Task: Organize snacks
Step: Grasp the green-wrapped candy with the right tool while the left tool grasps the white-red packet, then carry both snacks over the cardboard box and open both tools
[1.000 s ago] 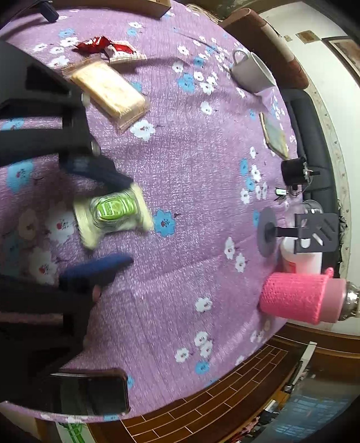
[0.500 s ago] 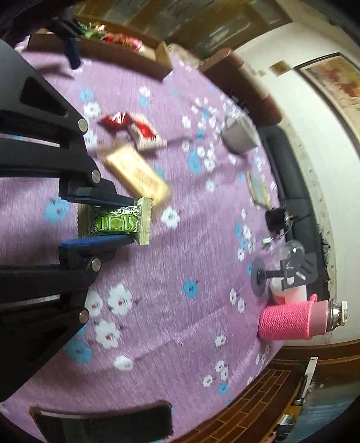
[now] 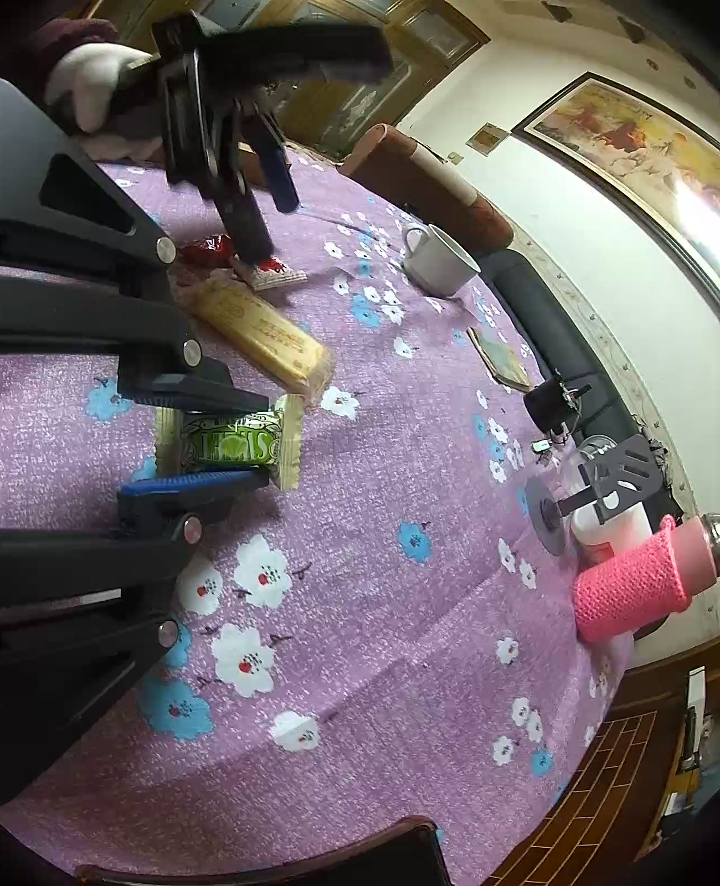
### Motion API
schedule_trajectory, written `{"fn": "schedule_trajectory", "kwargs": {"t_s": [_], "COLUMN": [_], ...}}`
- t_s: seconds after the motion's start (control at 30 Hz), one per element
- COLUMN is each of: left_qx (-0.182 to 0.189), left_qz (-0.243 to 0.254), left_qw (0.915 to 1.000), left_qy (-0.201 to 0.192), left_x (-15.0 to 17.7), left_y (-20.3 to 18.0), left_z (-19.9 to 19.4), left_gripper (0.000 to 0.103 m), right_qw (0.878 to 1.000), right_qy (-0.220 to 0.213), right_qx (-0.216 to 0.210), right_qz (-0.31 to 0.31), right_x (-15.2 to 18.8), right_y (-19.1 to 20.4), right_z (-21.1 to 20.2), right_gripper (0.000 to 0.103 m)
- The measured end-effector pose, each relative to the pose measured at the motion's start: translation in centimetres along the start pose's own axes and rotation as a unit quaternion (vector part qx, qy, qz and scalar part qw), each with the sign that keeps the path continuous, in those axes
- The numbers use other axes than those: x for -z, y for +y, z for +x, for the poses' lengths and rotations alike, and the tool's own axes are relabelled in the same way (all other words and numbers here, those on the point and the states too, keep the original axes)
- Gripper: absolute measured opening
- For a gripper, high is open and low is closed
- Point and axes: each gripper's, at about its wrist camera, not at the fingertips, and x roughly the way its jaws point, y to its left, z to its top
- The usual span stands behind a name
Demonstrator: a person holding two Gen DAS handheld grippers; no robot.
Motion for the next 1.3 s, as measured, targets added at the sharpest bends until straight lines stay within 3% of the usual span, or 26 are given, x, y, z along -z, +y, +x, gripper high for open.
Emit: {"fn": "schedule_trajectory", "kwargs": {"t_s": [0.07,0.1,0.13,0.2,0.47,0.57,0.67,0.73,0.77,0.83,0.87,1.03,1.3], "left_qx": [0.000,0.008,0.011,0.013,0.034,0.022,0.007,0.007,0.010,0.014,0.019,0.052,0.096], "left_qz": [0.022,0.028,0.028,0.032,0.018,0.016,0.023,0.024,0.020,0.017,0.014,-0.026,-0.113], "left_qw": [0.9996,0.9993,0.9992,0.9991,0.9988,0.9993,0.9996,0.9996,0.9997,0.9997,0.9997,0.9980,0.9850], "left_qy": [0.016,0.024,0.027,0.025,0.030,0.025,0.018,0.011,0.009,0.006,0.006,-0.022,-0.089], "left_x": [0.1,0.5,0.8,1.5,6.4,6.6,6.1,6.0,6.0,6.3,6.4,7.2,9.9], "left_y": [-0.2,-0.3,-0.3,-0.4,-1.1,-1.3,-1.7,-1.9,-1.8,-1.7,-1.6,-0.2,4.1], "left_z": [1.0,1.2,1.2,0.5,-2.6,-2.8,-2.4,-2.1,-2.2,-2.5,-2.7,-5.2,-11.8], "left_gripper": [0.085,0.063,0.051,0.037,0.035,0.036,0.045,0.046,0.046,0.033,0.033,0.033,0.033], "right_qw": [1.000,1.000,1.000,1.000,1.000,0.999,0.999,0.999,0.999,0.999,0.999,0.999,0.999], "right_qy": [-0.005,-0.006,-0.008,-0.008,0.007,0.012,0.012,0.011,0.011,0.008,0.007,0.005,-0.011], "right_qx": [-0.001,-0.001,0.001,0.004,0.011,0.014,0.018,0.017,0.016,0.015,0.014,0.014,0.001], "right_qz": [-0.002,-0.003,-0.005,-0.009,-0.026,-0.033,-0.038,-0.037,-0.036,-0.031,-0.028,-0.028,-0.033], "right_x": [0.0,0.0,0.0,0.0,0.8,1.0,1.2,1.2,1.2,1.2,1.2,1.1,1.2], "right_y": [0.1,0.1,0.2,0.3,1.3,1.6,1.7,1.6,1.6,1.5,1.4,1.3,1.4], "right_z": [-0.3,-0.3,-0.3,-0.3,0.4,0.8,0.8,0.8,0.8,0.7,0.7,0.5,0.0], "right_gripper": [0.018,0.018,0.018,0.018,0.018,0.018,0.018,0.018,0.018,0.018,0.018,0.018,0.018]}}
